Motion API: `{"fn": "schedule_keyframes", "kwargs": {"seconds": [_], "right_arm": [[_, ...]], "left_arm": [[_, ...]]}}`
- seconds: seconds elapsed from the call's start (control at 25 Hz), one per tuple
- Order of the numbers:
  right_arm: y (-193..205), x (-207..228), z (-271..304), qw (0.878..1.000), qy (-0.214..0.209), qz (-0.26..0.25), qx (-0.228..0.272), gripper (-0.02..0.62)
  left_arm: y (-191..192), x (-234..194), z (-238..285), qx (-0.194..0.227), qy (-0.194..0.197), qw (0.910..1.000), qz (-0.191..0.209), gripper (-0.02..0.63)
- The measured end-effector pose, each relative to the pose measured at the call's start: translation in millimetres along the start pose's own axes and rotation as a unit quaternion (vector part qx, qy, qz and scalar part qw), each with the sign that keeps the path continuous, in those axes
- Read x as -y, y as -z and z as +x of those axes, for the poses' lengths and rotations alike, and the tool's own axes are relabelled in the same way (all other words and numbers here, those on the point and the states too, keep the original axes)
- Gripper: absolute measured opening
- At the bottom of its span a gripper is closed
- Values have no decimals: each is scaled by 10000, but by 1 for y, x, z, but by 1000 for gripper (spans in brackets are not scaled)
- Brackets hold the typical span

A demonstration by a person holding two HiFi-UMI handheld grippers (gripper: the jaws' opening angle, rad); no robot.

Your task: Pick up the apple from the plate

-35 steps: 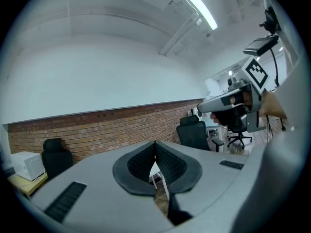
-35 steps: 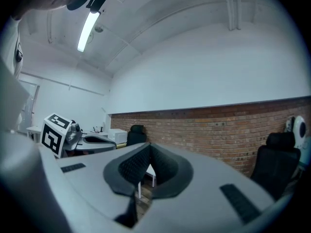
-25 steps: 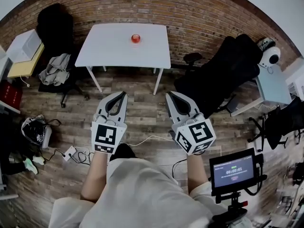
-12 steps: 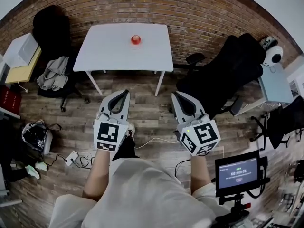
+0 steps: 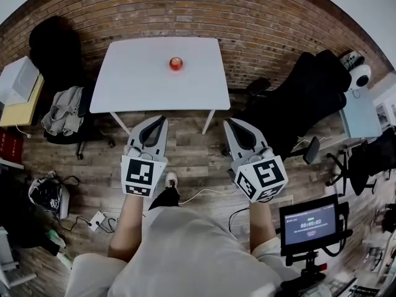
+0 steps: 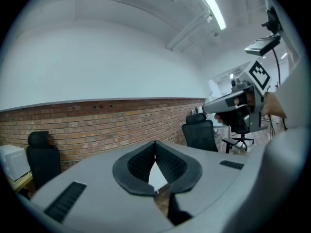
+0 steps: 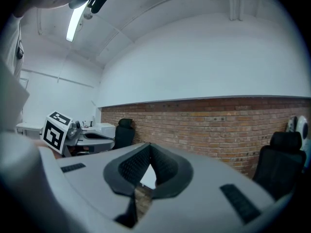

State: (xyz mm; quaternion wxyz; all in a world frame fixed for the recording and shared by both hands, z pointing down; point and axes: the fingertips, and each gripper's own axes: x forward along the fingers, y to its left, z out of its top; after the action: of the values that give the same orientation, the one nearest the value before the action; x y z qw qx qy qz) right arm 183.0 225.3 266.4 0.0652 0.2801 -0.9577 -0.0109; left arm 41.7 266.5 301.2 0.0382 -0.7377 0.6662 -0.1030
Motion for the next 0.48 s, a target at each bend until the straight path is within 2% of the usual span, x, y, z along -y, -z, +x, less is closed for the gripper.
{"fn": "schedule_keyframes", "kwargs": {"seconds": [0.48], "right_arm": [[-19, 36, 97, 9997, 232, 21, -32, 2]], "left_arm": [[6, -78, 70, -41, 110, 9999, -77, 6]]}}
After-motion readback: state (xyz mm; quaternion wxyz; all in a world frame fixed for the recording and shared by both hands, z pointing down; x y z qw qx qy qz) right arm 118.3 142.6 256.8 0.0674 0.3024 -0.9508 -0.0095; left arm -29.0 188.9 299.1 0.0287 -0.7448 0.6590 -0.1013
